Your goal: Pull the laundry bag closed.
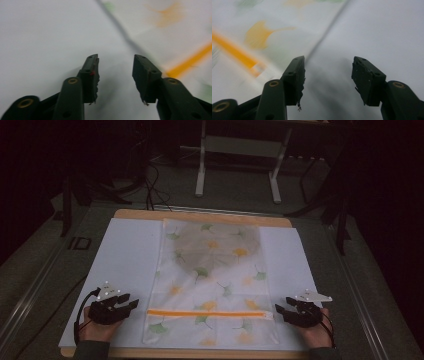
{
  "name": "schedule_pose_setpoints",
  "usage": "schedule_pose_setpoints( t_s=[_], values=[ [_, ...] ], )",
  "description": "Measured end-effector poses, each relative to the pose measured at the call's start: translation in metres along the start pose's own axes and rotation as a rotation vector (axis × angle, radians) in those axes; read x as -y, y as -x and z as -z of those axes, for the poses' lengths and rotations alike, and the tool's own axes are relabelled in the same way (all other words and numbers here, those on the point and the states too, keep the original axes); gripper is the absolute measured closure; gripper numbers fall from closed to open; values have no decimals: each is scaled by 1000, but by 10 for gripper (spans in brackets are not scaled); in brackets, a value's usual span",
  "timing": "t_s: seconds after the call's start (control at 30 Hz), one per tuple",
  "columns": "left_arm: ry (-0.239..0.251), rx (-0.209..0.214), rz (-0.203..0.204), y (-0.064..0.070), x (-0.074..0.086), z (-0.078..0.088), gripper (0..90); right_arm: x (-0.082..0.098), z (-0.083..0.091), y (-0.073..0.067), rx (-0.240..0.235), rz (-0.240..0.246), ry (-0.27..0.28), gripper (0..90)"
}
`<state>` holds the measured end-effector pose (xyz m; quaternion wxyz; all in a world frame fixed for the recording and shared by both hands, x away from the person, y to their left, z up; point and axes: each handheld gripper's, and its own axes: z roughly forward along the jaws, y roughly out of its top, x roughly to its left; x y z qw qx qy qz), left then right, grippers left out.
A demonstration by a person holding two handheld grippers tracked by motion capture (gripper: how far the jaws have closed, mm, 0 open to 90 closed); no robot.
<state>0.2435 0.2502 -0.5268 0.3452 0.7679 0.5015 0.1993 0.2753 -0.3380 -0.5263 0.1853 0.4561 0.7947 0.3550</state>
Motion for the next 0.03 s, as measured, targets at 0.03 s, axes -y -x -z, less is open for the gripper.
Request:
schedule_pose_setpoints(
  t_s=[0.03],
  values=[
    [0, 0, 0, 0, 0, 0, 515, 0, -1, 2, 21, -14, 5, 422]
  ],
)
